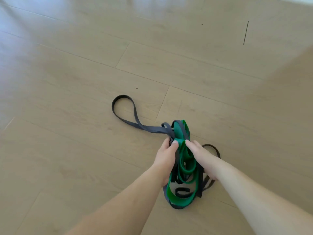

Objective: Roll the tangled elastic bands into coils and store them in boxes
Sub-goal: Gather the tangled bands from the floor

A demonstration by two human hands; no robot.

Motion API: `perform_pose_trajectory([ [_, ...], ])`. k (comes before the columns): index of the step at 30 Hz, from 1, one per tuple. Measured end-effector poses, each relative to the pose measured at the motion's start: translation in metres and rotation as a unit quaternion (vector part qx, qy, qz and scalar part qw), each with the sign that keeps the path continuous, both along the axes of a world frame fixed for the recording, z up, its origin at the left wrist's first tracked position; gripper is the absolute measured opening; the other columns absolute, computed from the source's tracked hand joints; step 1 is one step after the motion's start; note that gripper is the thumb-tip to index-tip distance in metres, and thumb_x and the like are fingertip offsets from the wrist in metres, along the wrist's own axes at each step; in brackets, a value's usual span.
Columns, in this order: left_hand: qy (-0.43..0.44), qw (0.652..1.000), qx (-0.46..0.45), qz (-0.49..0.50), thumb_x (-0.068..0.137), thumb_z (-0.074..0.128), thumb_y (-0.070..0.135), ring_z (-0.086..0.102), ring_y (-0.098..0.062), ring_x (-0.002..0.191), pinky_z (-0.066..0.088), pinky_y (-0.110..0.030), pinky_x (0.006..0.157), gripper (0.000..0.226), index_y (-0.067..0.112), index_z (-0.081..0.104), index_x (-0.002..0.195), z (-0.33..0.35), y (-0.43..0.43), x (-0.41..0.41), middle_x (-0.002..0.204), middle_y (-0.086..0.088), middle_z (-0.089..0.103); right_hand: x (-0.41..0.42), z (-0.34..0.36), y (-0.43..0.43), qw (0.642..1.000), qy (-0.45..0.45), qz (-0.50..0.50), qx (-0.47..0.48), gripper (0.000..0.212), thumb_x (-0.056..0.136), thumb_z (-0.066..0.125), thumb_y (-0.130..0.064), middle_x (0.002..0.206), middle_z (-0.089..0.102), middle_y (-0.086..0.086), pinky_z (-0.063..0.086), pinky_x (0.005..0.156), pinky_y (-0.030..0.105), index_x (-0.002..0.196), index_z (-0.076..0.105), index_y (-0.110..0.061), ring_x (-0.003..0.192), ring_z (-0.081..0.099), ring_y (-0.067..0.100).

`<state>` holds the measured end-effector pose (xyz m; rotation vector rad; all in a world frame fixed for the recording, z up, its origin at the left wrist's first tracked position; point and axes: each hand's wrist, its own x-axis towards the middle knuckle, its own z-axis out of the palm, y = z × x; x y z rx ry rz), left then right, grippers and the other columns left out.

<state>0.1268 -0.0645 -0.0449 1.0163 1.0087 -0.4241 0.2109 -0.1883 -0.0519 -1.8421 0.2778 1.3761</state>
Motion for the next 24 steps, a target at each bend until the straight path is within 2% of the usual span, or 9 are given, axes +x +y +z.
perform_pose_trajectory([
  [3, -0.055, 0.995, 0.071, -0.035, 0.102, 0.051, 0.048, 0.063, -0.020, 0.125, 0.052, -0.045, 0.108, 0.054, 0.037, 0.041, 0.153, 0.017, -0.002, 0.018, 0.144, 0.003, 0.060, 0.009, 0.011, -0.002, 0.999, -0.020, -0.035, 0.021, 0.057, 0.101, 0.036, -0.066, 0.141, 0.056, -0.003, 0.044, 0.104, 0.041, 0.150, 0.041, -0.038, 0.124, 0.056, 0.020],
  [5, -0.086, 0.983, 0.140, -0.076, 0.099, 0.043, 0.058, 0.056, -0.019, 0.134, 0.046, -0.044, 0.114, 0.057, 0.041, 0.041, 0.153, 0.040, 0.001, 0.035, 0.149, 0.007, 0.056, 0.019, 0.033, -0.003, 0.997, -0.023, -0.054, 0.041, 0.066, 0.093, 0.035, -0.078, 0.148, 0.056, -0.007, 0.040, 0.113, 0.042, 0.149, 0.045, -0.043, 0.135, 0.053, 0.019],
  [8, -0.128, 0.963, 0.197, -0.132, 0.093, 0.029, 0.064, 0.055, -0.018, 0.133, 0.044, -0.046, 0.114, 0.055, 0.050, 0.048, 0.143, 0.101, -0.007, 0.056, 0.142, 0.010, 0.060, 0.031, 0.092, -0.014, 0.993, -0.037, -0.080, 0.083, 0.063, 0.090, 0.033, -0.083, 0.141, 0.063, -0.012, 0.037, 0.118, 0.044, 0.140, 0.053, -0.051, 0.133, 0.056, 0.017],
  [11, -0.148, 0.956, 0.197, -0.161, 0.102, 0.034, 0.048, 0.064, -0.017, 0.113, 0.051, -0.047, 0.106, 0.030, 0.045, 0.062, 0.113, 0.199, -0.030, 0.073, 0.116, 0.007, 0.069, 0.042, 0.181, -0.042, 0.986, -0.065, -0.117, 0.104, 0.064, 0.084, 0.038, -0.086, 0.138, 0.064, -0.017, 0.036, 0.119, 0.044, 0.137, 0.053, -0.053, 0.131, 0.058, 0.012],
  [13, -0.156, 0.952, 0.187, -0.185, 0.105, 0.038, 0.042, 0.066, -0.020, 0.106, 0.054, -0.049, 0.102, 0.026, 0.048, 0.057, 0.089, 0.277, -0.052, 0.085, 0.108, 0.003, 0.070, 0.049, 0.254, -0.069, 0.979, -0.090, -0.147, 0.107, 0.064, 0.084, 0.039, -0.086, 0.133, 0.068, -0.017, 0.040, 0.116, 0.044, 0.134, 0.056, -0.051, 0.127, 0.061, 0.011],
  [14, -0.159, 0.950, 0.182, -0.196, 0.105, 0.040, 0.043, 0.067, -0.020, 0.106, 0.056, -0.048, 0.101, 0.027, 0.055, 0.055, 0.086, 0.317, -0.064, 0.091, 0.110, 0.002, 0.070, 0.051, 0.292, -0.085, 0.976, -0.099, -0.162, 0.106, 0.063, 0.085, 0.039, -0.085, 0.131, 0.069, -0.016, 0.042, 0.114, 0.043, 0.133, 0.057, -0.049, 0.125, 0.063, 0.011],
  [16, -0.178, 0.941, 0.185, -0.220, 0.103, 0.042, 0.048, 0.067, -0.014, 0.106, 0.057, -0.045, 0.100, 0.025, 0.066, 0.059, 0.100, 0.396, -0.093, 0.106, 0.111, 0.010, 0.070, 0.056, 0.374, -0.117, 0.967, -0.115, -0.195, 0.115, 0.059, 0.089, 0.039, -0.082, 0.128, 0.071, -0.015, 0.045, 0.112, 0.043, 0.133, 0.056, -0.047, 0.123, 0.065, 0.011],
  [19, -0.204, 0.927, 0.174, -0.262, 0.102, 0.043, 0.051, 0.064, -0.011, 0.117, 0.053, -0.040, 0.105, 0.042, 0.054, 0.048, 0.143, 0.515, -0.142, 0.132, 0.129, 0.015, 0.066, 0.062, 0.500, -0.173, 0.953, -0.135, -0.239, 0.128, 0.052, 0.092, 0.043, -0.078, 0.125, 0.072, -0.013, 0.049, 0.108, 0.043, 0.130, 0.056, -0.045, 0.121, 0.067, 0.012],
  [24, -0.204, 0.901, 0.137, -0.357, 0.094, 0.054, 0.054, 0.068, -0.012, 0.117, 0.058, -0.040, 0.101, 0.048, 0.046, 0.055, 0.141, 0.690, -0.237, 0.176, 0.130, 0.010, 0.070, 0.077, 0.687, -0.281, 0.945, -0.178, -0.256, 0.101, 0.039, 0.101, 0.046, -0.062, 0.116, 0.074, -0.002, 0.060, 0.094, 0.039, 0.119, 0.061, -0.031, 0.108, 0.072, 0.013],
])
